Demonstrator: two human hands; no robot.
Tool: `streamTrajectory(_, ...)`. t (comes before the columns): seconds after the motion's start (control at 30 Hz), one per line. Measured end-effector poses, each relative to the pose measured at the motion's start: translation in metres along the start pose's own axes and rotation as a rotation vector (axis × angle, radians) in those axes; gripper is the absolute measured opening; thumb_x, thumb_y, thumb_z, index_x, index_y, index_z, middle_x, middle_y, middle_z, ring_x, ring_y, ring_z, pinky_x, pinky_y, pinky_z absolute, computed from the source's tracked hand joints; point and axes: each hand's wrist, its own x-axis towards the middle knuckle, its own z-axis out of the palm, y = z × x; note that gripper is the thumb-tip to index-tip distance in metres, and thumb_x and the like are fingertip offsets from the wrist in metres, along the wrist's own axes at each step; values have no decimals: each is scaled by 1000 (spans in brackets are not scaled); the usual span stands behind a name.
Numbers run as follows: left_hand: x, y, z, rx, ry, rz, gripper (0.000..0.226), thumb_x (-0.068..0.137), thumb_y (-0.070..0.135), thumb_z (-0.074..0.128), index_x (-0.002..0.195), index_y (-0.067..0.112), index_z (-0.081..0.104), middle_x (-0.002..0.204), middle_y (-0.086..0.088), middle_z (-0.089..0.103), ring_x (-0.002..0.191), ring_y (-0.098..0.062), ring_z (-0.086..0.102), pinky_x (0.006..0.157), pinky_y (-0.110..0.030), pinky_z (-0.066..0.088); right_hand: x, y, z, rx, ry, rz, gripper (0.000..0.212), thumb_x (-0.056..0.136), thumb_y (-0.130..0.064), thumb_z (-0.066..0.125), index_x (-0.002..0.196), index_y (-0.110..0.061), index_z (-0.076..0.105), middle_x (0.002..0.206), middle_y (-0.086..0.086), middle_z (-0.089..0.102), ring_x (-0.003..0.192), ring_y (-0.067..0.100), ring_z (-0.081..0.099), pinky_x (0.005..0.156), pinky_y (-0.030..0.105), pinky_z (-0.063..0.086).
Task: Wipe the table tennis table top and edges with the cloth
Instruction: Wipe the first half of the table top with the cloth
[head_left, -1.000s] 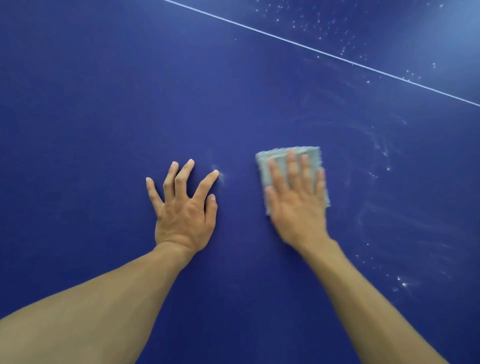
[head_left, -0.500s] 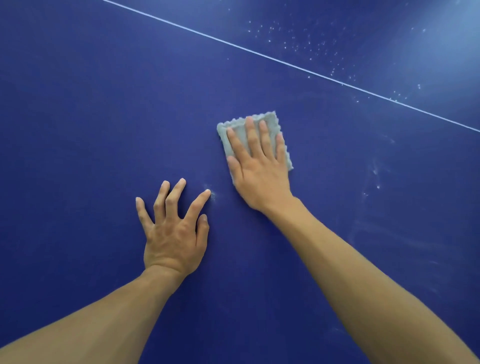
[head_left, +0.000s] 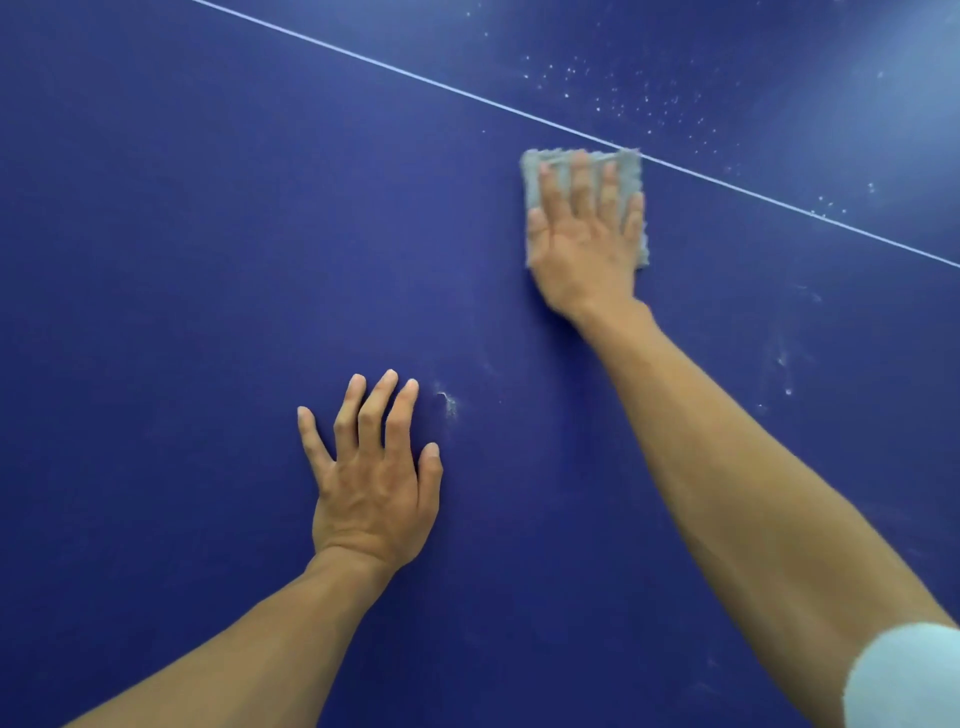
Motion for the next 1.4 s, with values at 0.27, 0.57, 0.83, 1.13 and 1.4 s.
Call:
streamTrajectory(0.27, -1, 2, -2, -23, -9, -2, 66, 98, 41, 37, 154, 5, 38, 161, -6, 35, 154, -33, 27, 121, -73, 10, -137, 31, 24, -155, -54, -232, 58, 109, -47, 14, 166, -35, 17, 175, 0, 7, 162, 27, 1, 128, 57, 1)
streamTrajectory(0.57, -5, -2, -8, -331, 94, -5, 59, 94, 27, 45, 151, 9, 44, 155, -8, 42, 149, -28, 36, 125, -66, 5, -129, -34, 39, -55, -1, -7, 58, 111, -46, 18, 167, -36, 2, 176, 1, -9, 161, 28, -12, 126, 61, -7)
streamTrajectory(0.83, -98, -71, -29, -308, 230, -169, 47, 94, 21, 50, 141, 13, 53, 148, -10, 48, 142, -31, 42, 125, -65, 9, -259, -43, 67, -126, -75, -512, 56, 110, -47, 18, 164, -35, 27, 174, 4, 17, 161, 30, 11, 128, 59, 8)
streamTrajectory(1.13, -203, -134, -15, -63, 70, -274, 51, 101, 38, 36, 148, 26, 51, 161, -12, 32, 152, -38, 26, 118, -76, 9, -200, -45, 47, 41, -24, 208, 59, 111, -46, 13, 166, -33, -7, 175, 4, -15, 160, 28, -16, 127, 60, -8)
streamTrajectory(1.4, -208, -139, -16, -187, 112, -287, 46, 105, 35, 34, 144, 26, 56, 161, -9, 35, 154, -34, 25, 122, -71, 4, -402, -108, 110, -158, -125, -802, 55, 112, -45, 27, 166, -33, 24, 175, 6, 12, 162, 31, 5, 128, 60, 4)
